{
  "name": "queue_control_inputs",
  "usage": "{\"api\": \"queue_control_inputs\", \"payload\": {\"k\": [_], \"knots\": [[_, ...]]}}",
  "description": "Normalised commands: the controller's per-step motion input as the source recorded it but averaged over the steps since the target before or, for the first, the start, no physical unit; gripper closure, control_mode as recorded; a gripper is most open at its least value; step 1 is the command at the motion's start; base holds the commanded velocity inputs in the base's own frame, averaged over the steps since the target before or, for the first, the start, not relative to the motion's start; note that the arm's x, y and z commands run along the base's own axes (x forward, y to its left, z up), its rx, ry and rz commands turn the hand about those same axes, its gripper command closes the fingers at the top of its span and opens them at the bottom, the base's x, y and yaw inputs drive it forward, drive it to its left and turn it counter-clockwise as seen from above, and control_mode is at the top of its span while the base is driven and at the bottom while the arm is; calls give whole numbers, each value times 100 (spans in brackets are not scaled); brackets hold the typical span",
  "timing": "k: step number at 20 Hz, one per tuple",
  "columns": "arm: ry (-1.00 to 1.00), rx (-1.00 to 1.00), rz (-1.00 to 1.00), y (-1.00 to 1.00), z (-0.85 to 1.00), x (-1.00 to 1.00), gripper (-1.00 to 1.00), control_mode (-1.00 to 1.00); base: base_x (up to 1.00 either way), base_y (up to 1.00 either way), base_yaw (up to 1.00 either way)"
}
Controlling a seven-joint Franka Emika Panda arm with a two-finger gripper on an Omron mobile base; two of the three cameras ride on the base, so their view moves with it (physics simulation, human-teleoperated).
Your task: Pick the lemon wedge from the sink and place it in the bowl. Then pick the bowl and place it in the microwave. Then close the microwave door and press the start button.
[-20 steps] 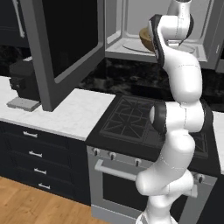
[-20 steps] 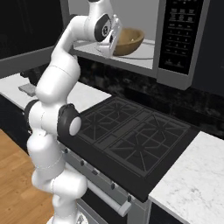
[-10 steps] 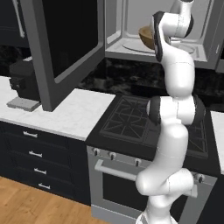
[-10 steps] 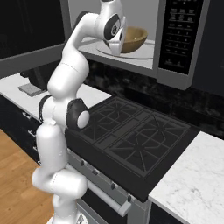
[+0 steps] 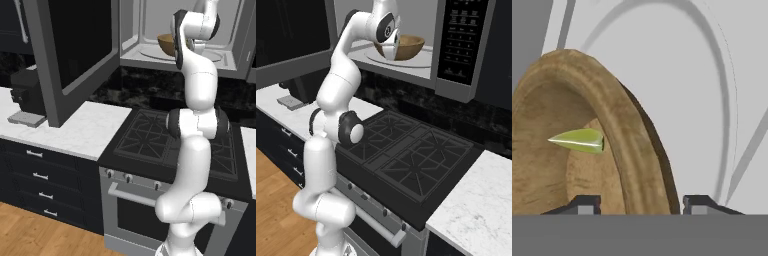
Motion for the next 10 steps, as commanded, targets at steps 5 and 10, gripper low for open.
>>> {"api": "queue_control_inputs", "payload": {"k": [5,10], "knots": [[-43,1,0,0,-51,4,-100,-100,0,0,0],[-65,13,2,18,-53,-6,-100,-100,0,0,0]]}}
